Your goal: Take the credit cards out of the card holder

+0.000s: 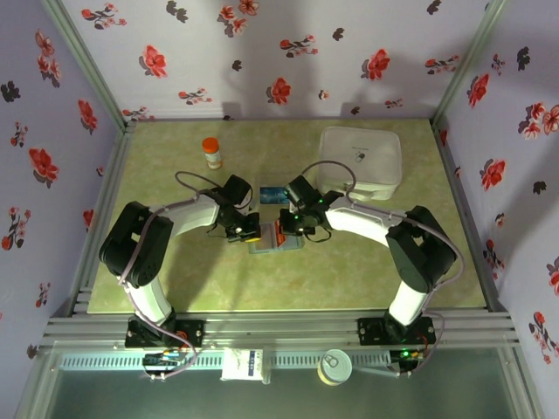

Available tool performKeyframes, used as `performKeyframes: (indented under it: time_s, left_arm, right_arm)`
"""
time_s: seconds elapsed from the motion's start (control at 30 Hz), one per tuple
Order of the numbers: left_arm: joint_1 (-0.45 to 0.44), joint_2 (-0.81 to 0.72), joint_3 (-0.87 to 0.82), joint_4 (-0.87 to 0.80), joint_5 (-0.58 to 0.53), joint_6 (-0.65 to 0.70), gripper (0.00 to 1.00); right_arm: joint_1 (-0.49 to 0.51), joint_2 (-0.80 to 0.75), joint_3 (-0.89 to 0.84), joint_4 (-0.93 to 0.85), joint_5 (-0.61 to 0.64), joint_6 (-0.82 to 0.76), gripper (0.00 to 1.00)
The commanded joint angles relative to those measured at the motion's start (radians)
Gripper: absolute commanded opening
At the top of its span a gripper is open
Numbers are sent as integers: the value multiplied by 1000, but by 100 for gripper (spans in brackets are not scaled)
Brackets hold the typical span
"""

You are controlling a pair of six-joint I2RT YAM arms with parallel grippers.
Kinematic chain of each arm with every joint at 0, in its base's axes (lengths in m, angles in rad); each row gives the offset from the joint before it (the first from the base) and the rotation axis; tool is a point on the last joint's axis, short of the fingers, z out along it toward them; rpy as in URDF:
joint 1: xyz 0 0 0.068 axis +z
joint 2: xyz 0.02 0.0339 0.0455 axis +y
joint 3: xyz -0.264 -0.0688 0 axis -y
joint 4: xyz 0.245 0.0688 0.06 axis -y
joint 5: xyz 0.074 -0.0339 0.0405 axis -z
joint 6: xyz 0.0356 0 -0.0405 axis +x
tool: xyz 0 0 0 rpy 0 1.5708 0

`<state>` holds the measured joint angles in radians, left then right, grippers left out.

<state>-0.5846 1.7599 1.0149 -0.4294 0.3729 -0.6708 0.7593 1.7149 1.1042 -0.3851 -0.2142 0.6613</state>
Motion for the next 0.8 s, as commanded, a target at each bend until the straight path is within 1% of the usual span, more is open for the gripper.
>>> performKeyframes:
  time_s: [0.0, 0.13, 0.3, 0.43, 0.5, 0.57, 0.63, 0.77]
  left_arm:
    - [-3, 14, 30, -44, -22, 29, 1]
    - [-3, 2, 30, -46, -22, 33, 3]
    - [-3, -34, 15, -27, -22, 30, 6]
    - [6, -80, -15, 10, -39, 18, 7]
    - [20, -100, -30, 12, -44, 11, 7]
    - [30, -119, -49, 15, -46, 7, 7]
    - [39, -139, -66, 12, -51, 9, 8]
    - [64, -182, -112, 5, -62, 7, 8]
  right_arm:
    - [3, -41, 80, -109, 47, -133, 2]
    - [-3, -30, 152, -206, 49, -335, 1]
    - [-11, 5, 271, -299, 57, -676, 0]
    - [-18, 80, 407, -413, 18, -964, 0]
    - [-24, 114, 466, -449, 30, -1103, 0]
    - [-33, 146, 521, -472, 54, -1209, 0]
    - [-43, 184, 579, -492, 84, -1283, 0]
    - [-91, 281, 733, -582, 26, -1410, 0]
